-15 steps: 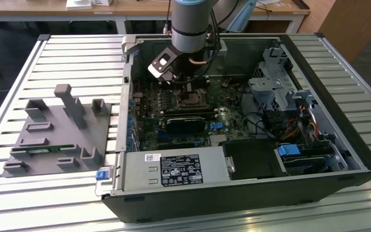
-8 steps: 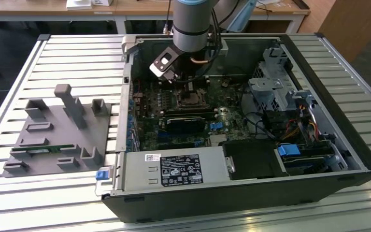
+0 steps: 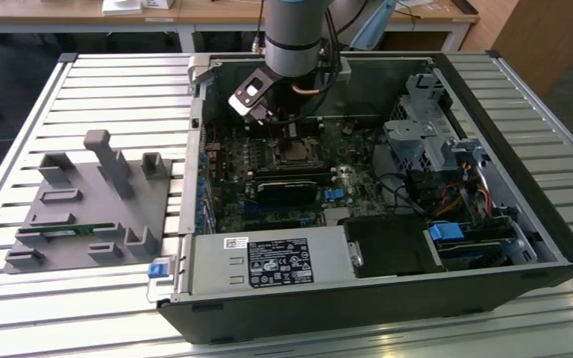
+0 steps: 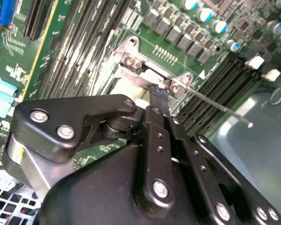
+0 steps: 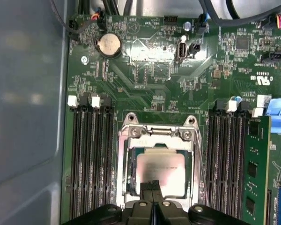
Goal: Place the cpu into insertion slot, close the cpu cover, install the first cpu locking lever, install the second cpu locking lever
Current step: 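Close the cpu cover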
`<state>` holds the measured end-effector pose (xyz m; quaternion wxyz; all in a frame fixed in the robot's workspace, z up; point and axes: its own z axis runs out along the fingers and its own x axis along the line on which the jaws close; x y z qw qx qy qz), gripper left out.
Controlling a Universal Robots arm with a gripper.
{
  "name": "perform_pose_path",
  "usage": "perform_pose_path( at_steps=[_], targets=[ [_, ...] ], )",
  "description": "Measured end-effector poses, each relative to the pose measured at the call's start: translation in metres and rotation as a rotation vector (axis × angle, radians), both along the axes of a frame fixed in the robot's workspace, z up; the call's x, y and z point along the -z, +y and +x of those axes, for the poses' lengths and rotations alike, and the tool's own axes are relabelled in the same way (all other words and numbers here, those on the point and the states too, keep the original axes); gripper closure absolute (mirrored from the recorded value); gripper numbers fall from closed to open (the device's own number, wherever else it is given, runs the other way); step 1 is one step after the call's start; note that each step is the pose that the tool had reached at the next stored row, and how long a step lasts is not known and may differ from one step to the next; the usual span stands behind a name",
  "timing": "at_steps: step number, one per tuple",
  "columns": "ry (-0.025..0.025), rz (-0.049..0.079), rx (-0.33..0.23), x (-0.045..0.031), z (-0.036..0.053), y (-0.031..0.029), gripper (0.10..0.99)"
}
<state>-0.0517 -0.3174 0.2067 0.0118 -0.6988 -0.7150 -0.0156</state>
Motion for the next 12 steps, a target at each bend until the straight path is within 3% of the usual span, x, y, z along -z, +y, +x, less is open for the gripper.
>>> perform_pose_path(
  at_steps=[4,12],
  targets=[
    [-0.0014,0.000,0.000,0.0017,-0.0053,0.0001,0.980],
    [-0.0004,-0.001,0.000,0.0081,-0.0051,0.0000,0.980]
  ],
)
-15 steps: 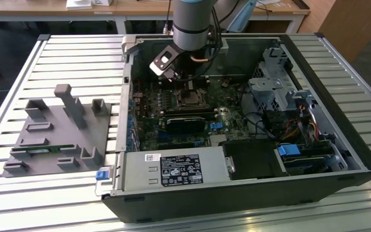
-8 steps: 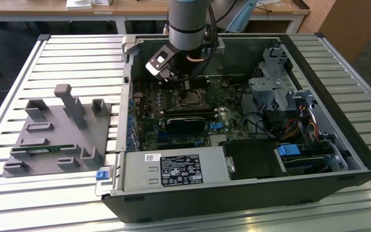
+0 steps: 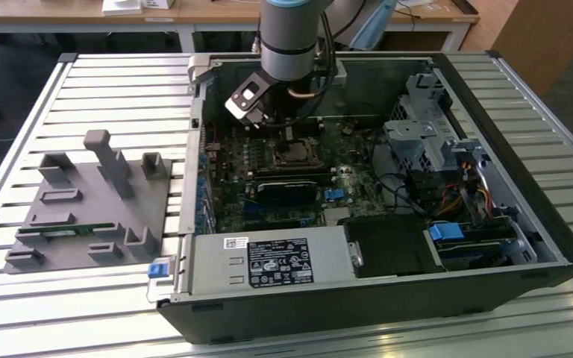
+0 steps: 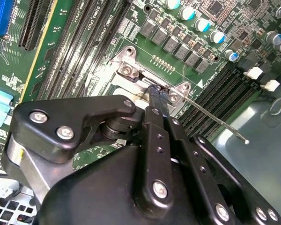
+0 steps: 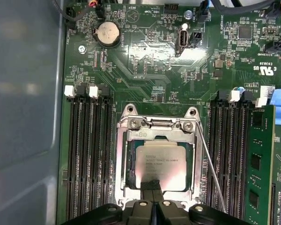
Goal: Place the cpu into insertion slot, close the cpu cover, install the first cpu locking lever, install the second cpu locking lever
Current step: 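Close the cpu cover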
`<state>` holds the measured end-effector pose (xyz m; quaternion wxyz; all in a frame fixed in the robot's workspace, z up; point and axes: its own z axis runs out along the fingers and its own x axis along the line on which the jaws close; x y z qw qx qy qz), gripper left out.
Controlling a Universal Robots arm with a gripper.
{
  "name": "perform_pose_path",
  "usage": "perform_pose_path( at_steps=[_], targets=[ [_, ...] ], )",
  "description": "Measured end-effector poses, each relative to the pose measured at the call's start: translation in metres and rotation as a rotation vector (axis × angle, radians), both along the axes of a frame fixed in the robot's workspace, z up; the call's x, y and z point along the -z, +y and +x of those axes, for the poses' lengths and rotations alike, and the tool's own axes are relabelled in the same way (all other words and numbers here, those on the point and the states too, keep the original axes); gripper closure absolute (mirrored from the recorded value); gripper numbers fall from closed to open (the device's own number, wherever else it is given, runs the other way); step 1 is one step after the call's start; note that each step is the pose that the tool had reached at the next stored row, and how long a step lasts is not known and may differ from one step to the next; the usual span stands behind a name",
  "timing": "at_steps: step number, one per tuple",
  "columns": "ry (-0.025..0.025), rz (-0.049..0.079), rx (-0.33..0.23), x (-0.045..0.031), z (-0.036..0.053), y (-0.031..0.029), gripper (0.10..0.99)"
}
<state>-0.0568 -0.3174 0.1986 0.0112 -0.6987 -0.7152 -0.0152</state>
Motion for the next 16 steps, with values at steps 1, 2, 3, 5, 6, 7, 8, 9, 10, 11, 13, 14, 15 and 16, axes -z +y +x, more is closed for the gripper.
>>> perform_pose_path(
  at_steps=[1,2,3,5,6,7,8,9,10,11,13,14,15,16],
  targets=[
    [-0.0002,0.000,0.000,0.0004,0.0008,0.0002,0.980],
    [0.0006,-0.001,0.000,0.0001,0.0021,0.0006,0.980],
    [0.0007,-0.001,0.000,0.0003,0.0037,0.0010,0.980],
    [0.0013,-0.003,0.000,0.0002,0.0054,0.0015,0.980],
    [0.0017,-0.003,0.000,0.0000,0.0062,0.0022,0.980],
    [0.0015,-0.003,0.000,0.0001,0.0072,0.0031,0.980],
    [0.0013,-0.002,0.000,0.0002,0.0080,0.0036,0.980],
    [0.0010,-0.002,0.000,0.0002,0.0085,0.0040,0.980],
    [0.0005,-0.001,0.000,0.0000,0.0087,0.0043,0.980],
    [-0.0001,-0.001,0.000,-0.0005,0.0087,0.0045,0.980],
    [-0.0060,0.004,0.000,-0.0016,0.0098,0.0061,0.980],
    [-0.0079,0.005,0.000,-0.0030,0.0099,0.0063,0.980],
    [-0.0089,0.004,0.000,-0.0050,0.0098,0.0062,0.980],
    [-0.0104,0.003,0.000,-0.0066,0.0097,0.0060,0.980]
  ],
)
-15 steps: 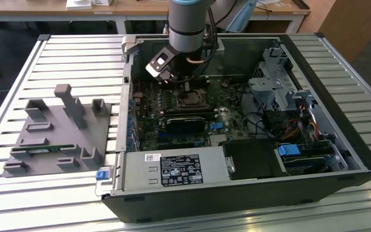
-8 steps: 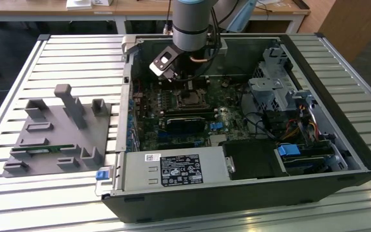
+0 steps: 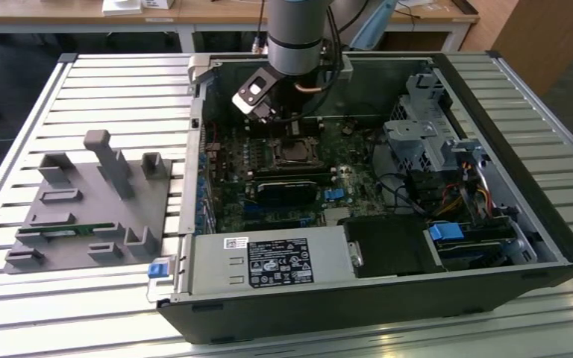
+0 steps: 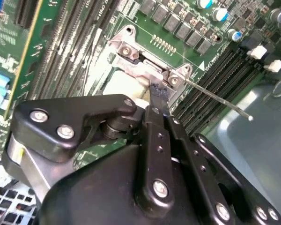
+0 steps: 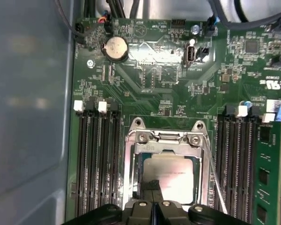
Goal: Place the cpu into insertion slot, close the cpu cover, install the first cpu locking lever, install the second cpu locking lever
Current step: 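Close the cpu cover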
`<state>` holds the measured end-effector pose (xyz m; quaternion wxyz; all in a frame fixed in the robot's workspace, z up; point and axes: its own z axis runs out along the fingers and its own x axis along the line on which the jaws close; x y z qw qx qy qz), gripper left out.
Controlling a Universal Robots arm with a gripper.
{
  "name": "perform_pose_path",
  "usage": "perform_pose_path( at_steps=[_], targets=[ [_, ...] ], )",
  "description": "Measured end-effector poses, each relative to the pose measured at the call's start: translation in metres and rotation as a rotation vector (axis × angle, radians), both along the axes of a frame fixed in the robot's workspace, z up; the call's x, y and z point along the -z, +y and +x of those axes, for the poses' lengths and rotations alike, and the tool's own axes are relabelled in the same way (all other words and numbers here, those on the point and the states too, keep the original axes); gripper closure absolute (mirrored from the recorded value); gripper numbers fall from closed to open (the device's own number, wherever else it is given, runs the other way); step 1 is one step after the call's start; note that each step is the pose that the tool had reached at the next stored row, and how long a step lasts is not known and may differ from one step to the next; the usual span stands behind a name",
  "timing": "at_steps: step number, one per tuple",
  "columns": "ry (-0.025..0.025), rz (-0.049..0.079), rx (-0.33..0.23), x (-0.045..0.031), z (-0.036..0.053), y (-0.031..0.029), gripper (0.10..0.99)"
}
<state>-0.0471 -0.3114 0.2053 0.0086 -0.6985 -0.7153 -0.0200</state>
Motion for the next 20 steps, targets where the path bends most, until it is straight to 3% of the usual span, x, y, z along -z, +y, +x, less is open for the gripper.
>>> perform_pose_path(
  at_steps=[9,20],
  targets=[
    [-0.0201,0.000,0.000,-0.0037,-0.0023,0.0000,0.980],
    [-0.0215,0.000,0.000,-0.0071,-0.0025,-0.0003,0.980]
  ],
)
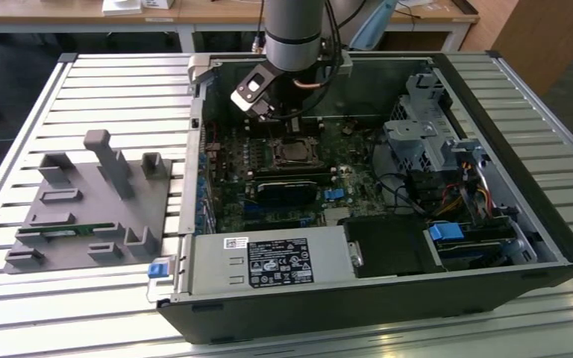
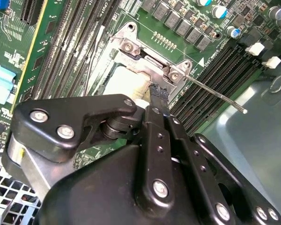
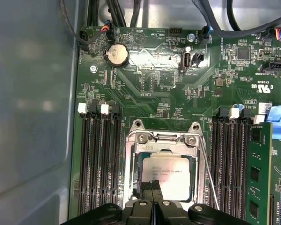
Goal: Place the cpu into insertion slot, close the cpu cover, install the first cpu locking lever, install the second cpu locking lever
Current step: 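Close the cpu cover, then install the first cpu locking lever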
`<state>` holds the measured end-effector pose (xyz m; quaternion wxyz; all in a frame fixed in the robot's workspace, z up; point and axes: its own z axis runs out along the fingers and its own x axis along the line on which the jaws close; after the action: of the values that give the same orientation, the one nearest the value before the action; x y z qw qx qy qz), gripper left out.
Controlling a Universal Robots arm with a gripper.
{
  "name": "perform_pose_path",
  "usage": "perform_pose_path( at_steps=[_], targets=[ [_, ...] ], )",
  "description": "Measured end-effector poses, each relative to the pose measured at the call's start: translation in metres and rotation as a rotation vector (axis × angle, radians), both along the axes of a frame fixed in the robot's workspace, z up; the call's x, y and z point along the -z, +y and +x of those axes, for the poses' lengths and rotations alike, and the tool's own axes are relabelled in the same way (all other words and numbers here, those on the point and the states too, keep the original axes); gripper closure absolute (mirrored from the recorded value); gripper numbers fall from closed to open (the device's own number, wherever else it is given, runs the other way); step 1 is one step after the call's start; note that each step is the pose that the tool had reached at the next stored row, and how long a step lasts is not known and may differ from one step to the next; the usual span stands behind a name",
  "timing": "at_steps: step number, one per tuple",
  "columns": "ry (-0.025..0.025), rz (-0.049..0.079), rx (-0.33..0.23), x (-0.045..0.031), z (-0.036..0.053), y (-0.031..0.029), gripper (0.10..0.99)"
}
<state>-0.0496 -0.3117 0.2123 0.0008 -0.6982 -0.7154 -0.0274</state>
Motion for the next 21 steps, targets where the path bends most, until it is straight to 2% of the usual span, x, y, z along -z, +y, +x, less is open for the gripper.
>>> perform_pose_path(
  at_steps=[12,15,21],
  targets=[
    [0.0001,0.000,0.000,-0.0006,0.0000,-0.0050,0.980],
    [0.0000,0.000,0.000,-0.0030,0.0000,-0.0051,0.980],
    [0.0000,0.000,0.000,-0.0128,0.0000,-0.0051,0.980]
  ],
)
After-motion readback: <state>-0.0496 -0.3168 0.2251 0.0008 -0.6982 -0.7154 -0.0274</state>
